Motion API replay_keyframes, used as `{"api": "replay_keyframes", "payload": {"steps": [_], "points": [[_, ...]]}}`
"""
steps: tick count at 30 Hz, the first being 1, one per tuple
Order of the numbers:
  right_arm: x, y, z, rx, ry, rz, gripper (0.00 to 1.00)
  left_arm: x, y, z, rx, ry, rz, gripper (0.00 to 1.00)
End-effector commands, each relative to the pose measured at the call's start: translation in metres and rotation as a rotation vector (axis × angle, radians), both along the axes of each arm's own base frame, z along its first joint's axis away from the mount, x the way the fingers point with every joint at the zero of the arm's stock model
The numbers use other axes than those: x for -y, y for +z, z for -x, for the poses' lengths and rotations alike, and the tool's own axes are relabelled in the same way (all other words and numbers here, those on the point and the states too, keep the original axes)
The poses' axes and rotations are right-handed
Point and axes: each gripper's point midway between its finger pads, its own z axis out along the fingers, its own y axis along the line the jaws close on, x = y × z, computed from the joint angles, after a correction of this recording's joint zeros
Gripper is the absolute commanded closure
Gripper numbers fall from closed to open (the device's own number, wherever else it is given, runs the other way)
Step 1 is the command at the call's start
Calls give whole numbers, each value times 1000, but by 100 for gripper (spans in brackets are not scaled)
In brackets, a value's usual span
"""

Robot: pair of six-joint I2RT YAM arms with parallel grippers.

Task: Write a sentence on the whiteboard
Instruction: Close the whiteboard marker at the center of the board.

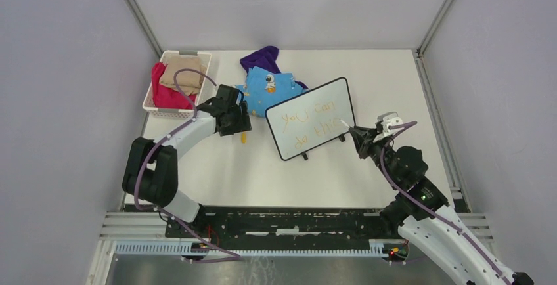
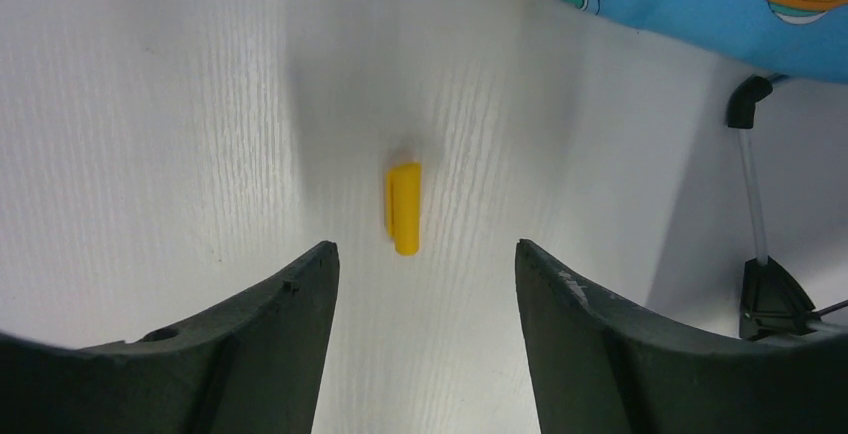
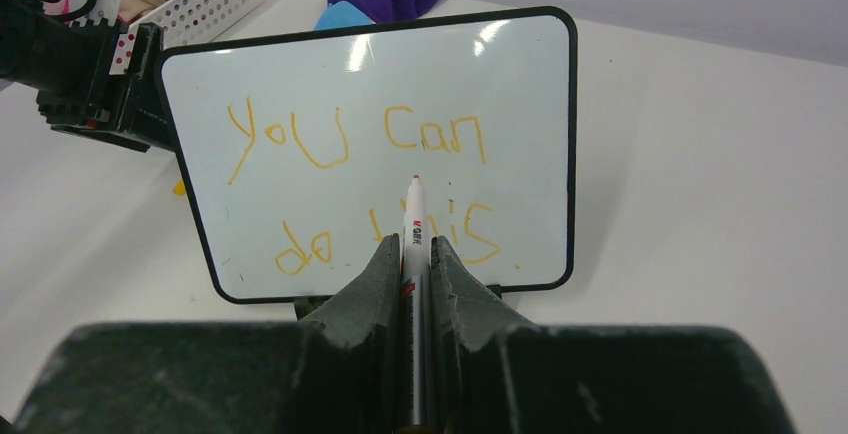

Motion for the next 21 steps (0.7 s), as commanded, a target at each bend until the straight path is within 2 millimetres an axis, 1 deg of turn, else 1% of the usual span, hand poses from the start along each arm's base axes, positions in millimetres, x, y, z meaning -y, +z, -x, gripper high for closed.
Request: {"api": "replay_keyframes", "payload": {"steps": [1,6,10,21], "points": [[8,4,0,18,-34,11,100,9,5,-21,22,-34,1,30],[13,11,1,26,-48,33,100,3,-11,-21,10,-39,-47,33],[14,12,0,32,-55,38,100,-3,-23,-20,-3,-38,-82,35],[7,14,-3,32,-36,18,100,-4,-37,-26,-37,-31,-113,46]]}}
